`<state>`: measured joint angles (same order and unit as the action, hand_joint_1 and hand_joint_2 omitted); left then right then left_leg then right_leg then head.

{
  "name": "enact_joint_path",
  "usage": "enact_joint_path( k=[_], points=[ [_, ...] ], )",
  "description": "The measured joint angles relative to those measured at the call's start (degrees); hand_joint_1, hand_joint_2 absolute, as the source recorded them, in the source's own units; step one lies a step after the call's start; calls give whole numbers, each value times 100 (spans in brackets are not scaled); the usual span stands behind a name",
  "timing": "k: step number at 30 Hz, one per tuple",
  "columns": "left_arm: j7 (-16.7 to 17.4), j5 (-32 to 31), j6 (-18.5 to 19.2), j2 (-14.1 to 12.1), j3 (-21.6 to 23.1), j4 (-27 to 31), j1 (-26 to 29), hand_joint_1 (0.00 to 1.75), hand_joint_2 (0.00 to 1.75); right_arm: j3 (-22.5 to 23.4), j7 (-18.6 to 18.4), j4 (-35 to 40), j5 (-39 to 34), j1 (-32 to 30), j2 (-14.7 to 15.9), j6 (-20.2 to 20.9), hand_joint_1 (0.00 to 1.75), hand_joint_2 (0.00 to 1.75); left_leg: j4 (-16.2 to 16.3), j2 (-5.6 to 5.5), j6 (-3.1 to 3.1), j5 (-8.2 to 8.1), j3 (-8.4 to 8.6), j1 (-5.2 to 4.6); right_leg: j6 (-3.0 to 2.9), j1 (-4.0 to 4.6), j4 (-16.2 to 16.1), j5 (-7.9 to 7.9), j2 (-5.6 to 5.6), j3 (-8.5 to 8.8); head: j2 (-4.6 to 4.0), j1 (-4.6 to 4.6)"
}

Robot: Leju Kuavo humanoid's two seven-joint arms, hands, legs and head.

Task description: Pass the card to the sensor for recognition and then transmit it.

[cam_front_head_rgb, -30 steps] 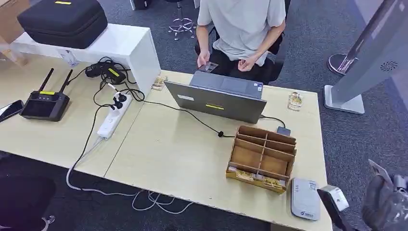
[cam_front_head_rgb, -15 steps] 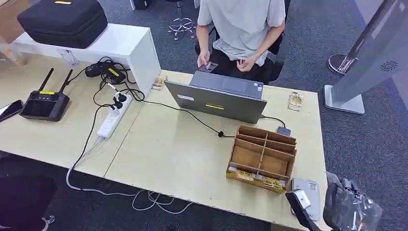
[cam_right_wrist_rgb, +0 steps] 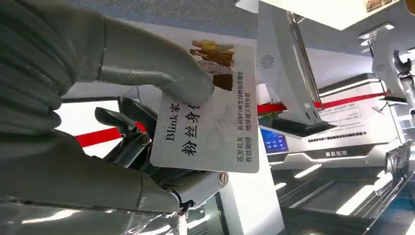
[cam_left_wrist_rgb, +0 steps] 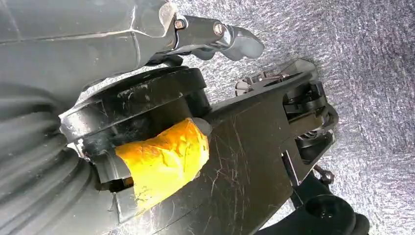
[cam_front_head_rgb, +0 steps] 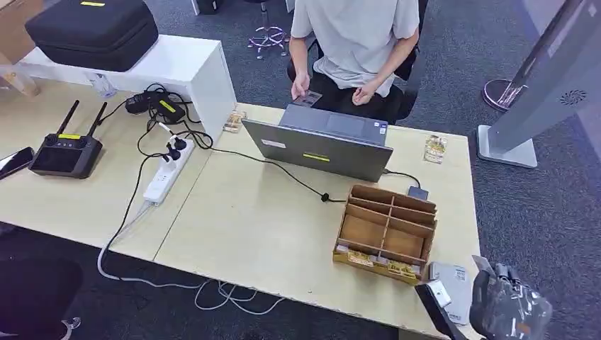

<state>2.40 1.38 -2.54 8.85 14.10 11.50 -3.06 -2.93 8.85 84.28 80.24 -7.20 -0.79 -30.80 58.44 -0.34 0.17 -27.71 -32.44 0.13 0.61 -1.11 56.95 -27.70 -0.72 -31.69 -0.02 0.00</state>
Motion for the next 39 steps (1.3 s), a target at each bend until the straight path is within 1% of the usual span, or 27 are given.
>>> enact_joint_path(
  k=[8, 11, 18, 20, 25, 31, 39],
  points=[
    [0, -24, 0, 0, 0, 0, 0, 0, 175, -13, -9, -26, 22, 17, -4, 44, 175, 175, 0, 0, 0, 0, -1, 0, 0, 0, 0, 0, 0, 1, 0, 0],
    [0, -44, -2, 0, 0, 0, -2, 0, 175, -126, -66, -124, 100, 75, -39, 116, 175, 175, 0, 2, 0, 0, 0, 0, 0, 0, 0, 0, 2, 0, 0, 2],
    [0, -50, -4, 0, 0, 0, -4, 0, 175, -337, -232, -455, 240, 242, -136, 127, 175, 175, 0, 1, -2, 1, 0, 1, 0, 0, 1, 0, 1, 0, 0, 2],
    [0, -33, -17, 2, -2, 0, -5, 0, 175, -335, -291, -568, 55, 253, -159, 369, 175, 175, 0, 2, -2, 1, 2, 1, 0, 0, 0, 0, 1, -1, 0, 2],
    [2, -4, -59, 4, -4, 0, -4, 0, 175, -214, -118, -960, -164, 182, -201, 398, 175, 175, 0, 3, -2, 1, -2, 0, 0, 0, 0, 0, 5, -2, 0, 2],
    [2, -11, -72, 11, -15, 0, -5, 0, 175, -50, 103, -1248, -13, 190, -389, 455, 175, 175, 0, 8, -2, 1, 0, 1, 0, 1, 0, 0, 7, -4, 0, 0],
    [2, -18, -76, 13, -83, 0, -5, 0, 175, 50, 127, -1421, 28, 255, -540, 483, 175, 175, 0, 10, -3, 1, 4, 3, 0, 2, 0, 0, 7, 0, 0, 2]
  ],
)
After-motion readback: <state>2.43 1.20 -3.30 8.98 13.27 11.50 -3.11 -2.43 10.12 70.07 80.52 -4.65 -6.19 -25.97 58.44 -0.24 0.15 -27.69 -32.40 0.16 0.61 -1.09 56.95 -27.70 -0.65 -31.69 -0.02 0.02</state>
